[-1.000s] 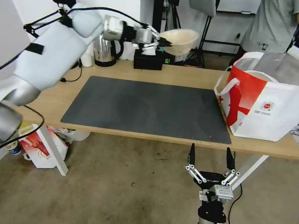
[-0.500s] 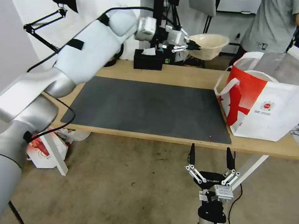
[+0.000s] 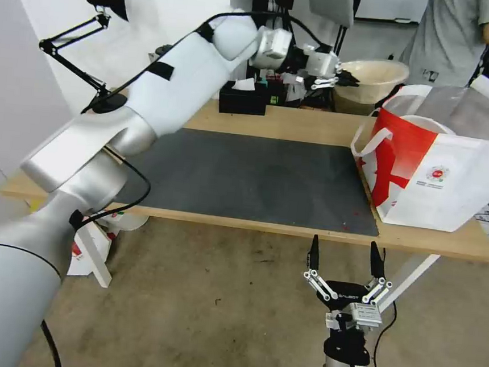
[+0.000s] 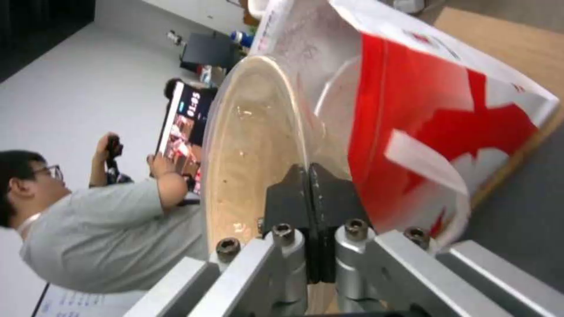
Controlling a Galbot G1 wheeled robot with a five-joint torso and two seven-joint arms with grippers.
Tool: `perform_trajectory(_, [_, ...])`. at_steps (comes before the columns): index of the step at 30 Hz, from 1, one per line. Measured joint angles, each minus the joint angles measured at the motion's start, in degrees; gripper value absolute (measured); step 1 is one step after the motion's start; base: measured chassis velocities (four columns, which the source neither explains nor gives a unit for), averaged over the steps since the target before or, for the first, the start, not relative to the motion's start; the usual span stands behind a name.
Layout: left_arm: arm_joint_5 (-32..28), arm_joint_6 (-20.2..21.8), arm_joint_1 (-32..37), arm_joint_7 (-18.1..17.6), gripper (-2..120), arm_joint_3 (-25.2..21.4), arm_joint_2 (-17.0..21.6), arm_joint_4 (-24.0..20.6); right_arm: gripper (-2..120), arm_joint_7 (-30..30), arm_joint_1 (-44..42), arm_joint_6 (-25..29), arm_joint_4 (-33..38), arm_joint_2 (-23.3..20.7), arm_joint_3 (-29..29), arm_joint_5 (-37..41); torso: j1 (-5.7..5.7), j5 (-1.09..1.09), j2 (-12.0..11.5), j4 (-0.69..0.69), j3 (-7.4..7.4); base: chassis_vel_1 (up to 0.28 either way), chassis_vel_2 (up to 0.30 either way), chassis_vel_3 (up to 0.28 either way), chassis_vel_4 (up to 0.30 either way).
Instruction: Pick up the trash from the table and place it into the takeout bag.
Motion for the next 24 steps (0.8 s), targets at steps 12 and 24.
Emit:
perform_trajectory(12, [1.22,-0.84,-3.24,-1.00,0,0.87,-6.12,5.07,100,0.00,0.00,0.00,0.00,0.00,0.00,0.00,0.00,0.00,-0.01,-0.01,0.00,0.000,0.000,0.000,0.000])
perform_trajectory(24, [-0.41,-1.02,-4.64,-2.21,0,4.33,-5.95,5.53,100,0.00,0.00,0.00,0.00,0.00,0.00,0.00,0.00,-0.01,-0.01,0.01,0.00,0.000,0.000,0.000,0.000])
